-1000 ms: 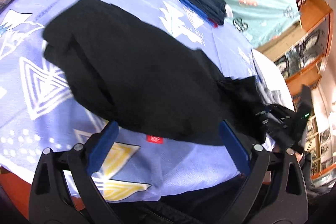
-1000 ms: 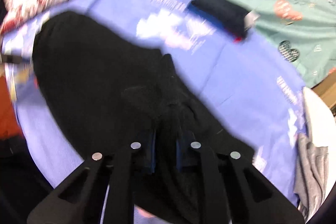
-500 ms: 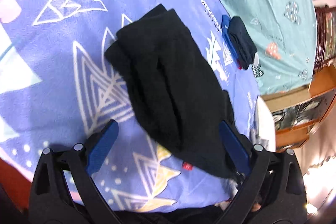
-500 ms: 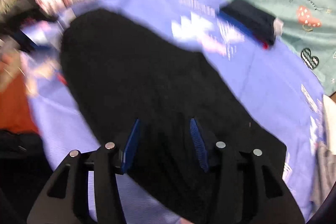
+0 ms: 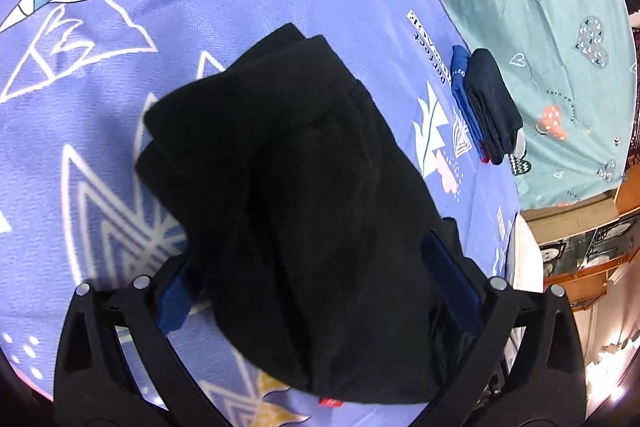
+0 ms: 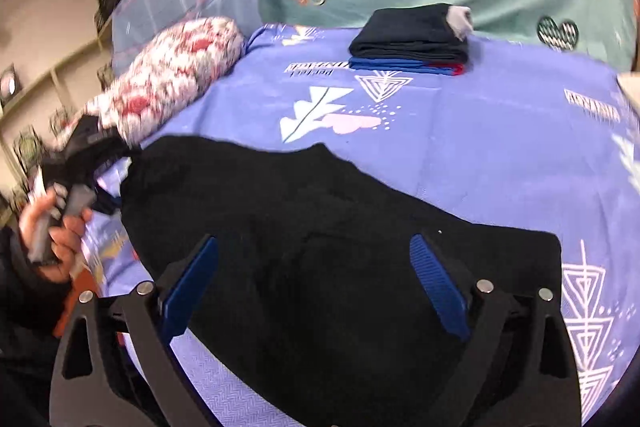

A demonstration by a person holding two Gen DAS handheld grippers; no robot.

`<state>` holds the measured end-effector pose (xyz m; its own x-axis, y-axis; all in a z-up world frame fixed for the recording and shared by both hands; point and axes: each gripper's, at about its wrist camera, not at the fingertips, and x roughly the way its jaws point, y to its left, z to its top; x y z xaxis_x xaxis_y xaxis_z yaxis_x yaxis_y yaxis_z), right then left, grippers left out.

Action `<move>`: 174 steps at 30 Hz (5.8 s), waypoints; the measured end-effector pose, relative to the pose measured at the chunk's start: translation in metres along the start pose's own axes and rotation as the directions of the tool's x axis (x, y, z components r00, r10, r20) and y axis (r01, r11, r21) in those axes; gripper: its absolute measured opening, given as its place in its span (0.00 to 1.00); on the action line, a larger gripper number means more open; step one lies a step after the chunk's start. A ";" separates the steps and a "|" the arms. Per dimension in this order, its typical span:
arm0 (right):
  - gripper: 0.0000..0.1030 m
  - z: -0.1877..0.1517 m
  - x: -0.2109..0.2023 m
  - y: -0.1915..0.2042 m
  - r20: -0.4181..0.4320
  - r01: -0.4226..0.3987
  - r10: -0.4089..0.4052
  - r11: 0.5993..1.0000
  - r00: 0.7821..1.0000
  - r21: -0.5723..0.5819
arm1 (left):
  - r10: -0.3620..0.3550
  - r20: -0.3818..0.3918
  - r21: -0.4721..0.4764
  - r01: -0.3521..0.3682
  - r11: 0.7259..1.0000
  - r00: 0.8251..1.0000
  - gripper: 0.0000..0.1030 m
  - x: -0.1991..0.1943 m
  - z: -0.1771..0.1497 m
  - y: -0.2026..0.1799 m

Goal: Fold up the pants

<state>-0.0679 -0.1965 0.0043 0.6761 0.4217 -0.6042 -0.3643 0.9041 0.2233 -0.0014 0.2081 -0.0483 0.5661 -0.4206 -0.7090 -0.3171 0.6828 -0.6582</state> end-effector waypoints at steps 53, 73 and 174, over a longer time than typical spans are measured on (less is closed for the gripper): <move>0.70 -0.012 0.008 -0.083 -0.376 -0.026 0.193 0.913 0.906 0.407 | -0.014 -0.236 0.749 0.191 0.635 0.972 0.96 0.009 -0.187 -0.186; 0.55 -0.016 -0.026 -0.160 -0.373 0.089 0.080 0.905 0.924 0.416 | -0.052 -0.301 0.686 0.254 0.682 0.952 0.96 0.024 -0.182 -0.175; 0.59 -0.026 -0.010 -0.130 -0.325 0.041 0.103 0.912 0.940 0.408 | 0.057 -0.408 0.636 0.240 0.733 0.911 0.58 0.128 -0.122 -0.182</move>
<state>-0.0438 -0.3201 -0.0391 0.3900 0.4670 -0.7936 -0.0429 0.8702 0.4909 0.0358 -0.0424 -0.0502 0.1871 -0.5885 -0.7865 0.3873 0.7800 -0.4915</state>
